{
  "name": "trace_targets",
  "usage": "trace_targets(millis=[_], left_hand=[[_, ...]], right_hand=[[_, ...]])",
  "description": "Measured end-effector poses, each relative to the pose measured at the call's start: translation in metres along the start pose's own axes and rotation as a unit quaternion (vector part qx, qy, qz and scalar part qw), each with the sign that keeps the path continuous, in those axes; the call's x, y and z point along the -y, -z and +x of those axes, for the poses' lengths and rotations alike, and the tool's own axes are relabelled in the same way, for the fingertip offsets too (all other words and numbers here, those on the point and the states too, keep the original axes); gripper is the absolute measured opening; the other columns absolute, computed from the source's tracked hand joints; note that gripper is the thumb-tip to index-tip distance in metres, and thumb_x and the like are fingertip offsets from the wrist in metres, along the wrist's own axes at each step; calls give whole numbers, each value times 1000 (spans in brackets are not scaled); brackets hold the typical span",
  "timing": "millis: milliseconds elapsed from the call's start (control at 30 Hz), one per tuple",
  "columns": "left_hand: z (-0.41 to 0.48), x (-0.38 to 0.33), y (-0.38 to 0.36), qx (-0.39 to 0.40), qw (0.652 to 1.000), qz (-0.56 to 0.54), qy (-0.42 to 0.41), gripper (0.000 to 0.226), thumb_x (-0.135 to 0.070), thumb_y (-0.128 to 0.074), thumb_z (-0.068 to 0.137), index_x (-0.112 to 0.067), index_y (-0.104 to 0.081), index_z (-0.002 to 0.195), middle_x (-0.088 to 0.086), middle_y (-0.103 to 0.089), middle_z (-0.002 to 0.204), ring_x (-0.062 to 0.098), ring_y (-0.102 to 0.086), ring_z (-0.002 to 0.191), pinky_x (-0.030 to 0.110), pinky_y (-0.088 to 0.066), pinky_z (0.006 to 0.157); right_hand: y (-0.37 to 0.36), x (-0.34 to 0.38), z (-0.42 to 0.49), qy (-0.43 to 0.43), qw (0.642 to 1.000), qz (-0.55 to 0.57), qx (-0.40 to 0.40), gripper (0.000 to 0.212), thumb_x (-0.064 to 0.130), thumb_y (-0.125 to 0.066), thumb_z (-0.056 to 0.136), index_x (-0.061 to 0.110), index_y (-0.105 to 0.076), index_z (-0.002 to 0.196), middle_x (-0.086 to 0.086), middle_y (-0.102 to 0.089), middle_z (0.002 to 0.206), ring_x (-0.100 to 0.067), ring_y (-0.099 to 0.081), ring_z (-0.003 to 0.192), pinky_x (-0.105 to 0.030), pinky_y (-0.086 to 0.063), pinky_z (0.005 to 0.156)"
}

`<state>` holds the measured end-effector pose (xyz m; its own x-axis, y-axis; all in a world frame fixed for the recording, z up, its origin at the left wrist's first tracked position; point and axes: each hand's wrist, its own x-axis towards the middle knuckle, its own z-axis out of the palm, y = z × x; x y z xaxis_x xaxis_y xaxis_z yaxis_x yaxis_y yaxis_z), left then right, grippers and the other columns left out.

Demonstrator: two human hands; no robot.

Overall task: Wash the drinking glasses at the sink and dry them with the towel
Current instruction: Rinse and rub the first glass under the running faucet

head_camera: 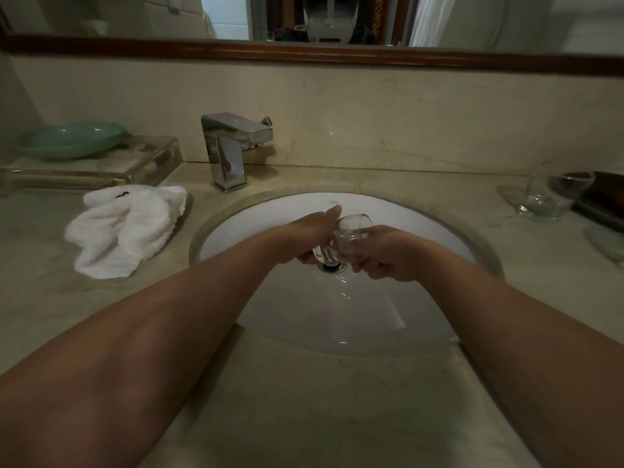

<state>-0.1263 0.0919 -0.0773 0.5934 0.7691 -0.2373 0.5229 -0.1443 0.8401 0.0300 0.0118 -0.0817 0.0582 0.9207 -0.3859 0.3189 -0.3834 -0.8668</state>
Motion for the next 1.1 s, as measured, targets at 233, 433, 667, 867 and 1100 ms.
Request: trace_targets(millis=[233, 433, 667, 867, 1100], left_hand=[[5, 0, -1, -22, 998, -49, 28, 50, -47, -22, 111, -16, -52, 86, 4, -53, 70, 16, -43, 57, 26, -38, 58], [4, 3, 1, -27, 997, -51, 58, 45, -39, -23, 112, -12, -51, 88, 7, -48, 68, 16, -39, 53, 26, -28, 55], [-2, 4, -2, 39, 997, 16, 71, 60, -43, -18, 110, -9, -63, 89, 15, -68, 76, 16, -41, 50, 24, -30, 52], [-1, 2, 2, 55, 996, -41, 52, 47, -28, -26, 108, -6, -66, 99, 12, -73, 79, 15, -60, 52, 26, -39, 54], [5, 3, 5, 7, 990, -129, 59, 46, -43, -28, 112, -11, -56, 95, 7, -55, 75, 17, -44, 59, 29, -33, 57]], right_hand=[[-1, 3, 5, -42, 996, 73, -38, 22, 1, -36, 97, 5, -56, 88, -6, -50, 60, -9, -27, 43, -19, -20, 36], [-4, 2, 6, -70, 993, 96, 4, 26, 0, -33, 99, 13, -52, 88, 0, -53, 58, -4, -25, 43, -13, -18, 36], [-2, 4, -2, -28, 989, -95, -110, 19, 25, -65, 96, 8, -70, 100, -11, -73, 73, -13, -40, 48, -24, -30, 47], [-5, 8, -2, -40, 996, -17, -73, 29, 15, -48, 102, 3, -59, 78, -17, -62, 71, -11, -34, 39, -20, -23, 40], [2, 9, -8, -61, 994, 86, -7, 19, 2, -44, 102, 6, -62, 99, -10, -68, 75, -5, -30, 41, -16, -20, 43]])
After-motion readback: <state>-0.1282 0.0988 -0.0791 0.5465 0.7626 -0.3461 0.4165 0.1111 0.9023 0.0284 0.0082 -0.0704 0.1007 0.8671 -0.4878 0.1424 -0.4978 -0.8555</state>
